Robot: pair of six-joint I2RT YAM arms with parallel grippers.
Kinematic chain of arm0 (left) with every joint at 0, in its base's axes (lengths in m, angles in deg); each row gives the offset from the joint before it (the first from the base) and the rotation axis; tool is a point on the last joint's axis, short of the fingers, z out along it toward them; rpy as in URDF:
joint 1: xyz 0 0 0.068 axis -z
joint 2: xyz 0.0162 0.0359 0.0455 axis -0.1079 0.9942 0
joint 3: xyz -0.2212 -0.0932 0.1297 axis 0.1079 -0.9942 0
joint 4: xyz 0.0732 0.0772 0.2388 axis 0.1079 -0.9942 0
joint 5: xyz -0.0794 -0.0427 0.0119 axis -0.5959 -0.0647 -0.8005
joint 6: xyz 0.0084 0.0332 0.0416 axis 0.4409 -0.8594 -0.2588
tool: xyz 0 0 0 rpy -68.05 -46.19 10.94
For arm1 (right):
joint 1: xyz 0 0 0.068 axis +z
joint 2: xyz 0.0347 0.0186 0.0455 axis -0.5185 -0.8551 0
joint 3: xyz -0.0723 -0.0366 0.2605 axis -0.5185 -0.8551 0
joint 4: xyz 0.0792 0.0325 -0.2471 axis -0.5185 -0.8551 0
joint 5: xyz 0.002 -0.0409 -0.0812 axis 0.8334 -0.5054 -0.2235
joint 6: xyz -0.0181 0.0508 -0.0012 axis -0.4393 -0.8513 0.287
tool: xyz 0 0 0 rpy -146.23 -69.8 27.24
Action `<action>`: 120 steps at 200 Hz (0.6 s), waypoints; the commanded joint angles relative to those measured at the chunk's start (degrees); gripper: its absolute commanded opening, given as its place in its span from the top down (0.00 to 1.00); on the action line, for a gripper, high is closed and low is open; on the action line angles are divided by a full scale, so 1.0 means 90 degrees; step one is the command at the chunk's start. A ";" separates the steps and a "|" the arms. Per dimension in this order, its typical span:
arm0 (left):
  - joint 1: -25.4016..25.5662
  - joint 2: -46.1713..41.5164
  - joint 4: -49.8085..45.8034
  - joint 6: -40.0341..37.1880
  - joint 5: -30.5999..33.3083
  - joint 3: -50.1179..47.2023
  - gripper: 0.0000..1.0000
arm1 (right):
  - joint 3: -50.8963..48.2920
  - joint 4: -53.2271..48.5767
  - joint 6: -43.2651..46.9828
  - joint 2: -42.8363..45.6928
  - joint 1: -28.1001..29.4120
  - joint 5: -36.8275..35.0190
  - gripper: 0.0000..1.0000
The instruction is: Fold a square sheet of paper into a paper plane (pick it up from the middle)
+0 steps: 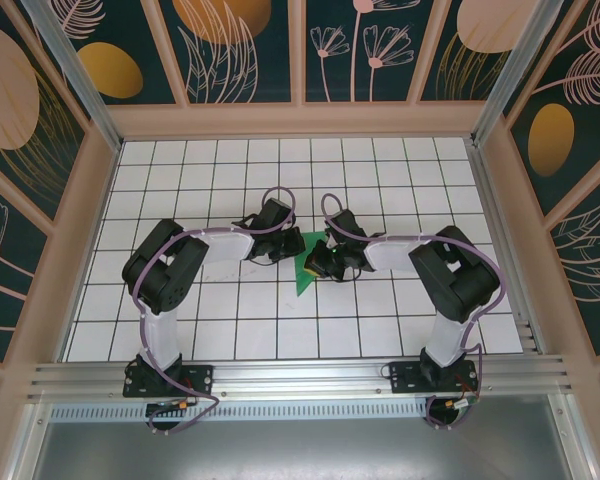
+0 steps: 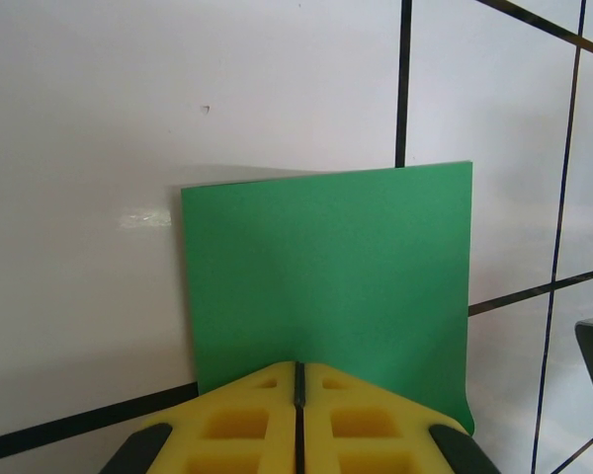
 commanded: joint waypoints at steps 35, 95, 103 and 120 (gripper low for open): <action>0.0044 0.0194 -0.0168 -0.0113 -0.0068 0.0100 0.90 | 0.0165 -0.0082 0.0198 -0.0176 -0.0033 -0.0073 0.93; 0.0044 0.0197 -0.0149 -0.0118 -0.0098 0.0100 0.90 | 0.0105 -0.0308 0.0286 -0.0102 -0.0035 -0.0098 0.93; 0.0038 0.0199 -0.0149 -0.0117 -0.0105 0.0097 0.90 | 0.0055 -0.0312 0.0289 -0.0039 -0.0031 -0.0098 0.93; 0.0043 0.0198 -0.0150 -0.0116 -0.0107 0.0097 0.90 | -0.0001 -0.0381 0.0313 0.0063 -0.0032 -0.0107 0.93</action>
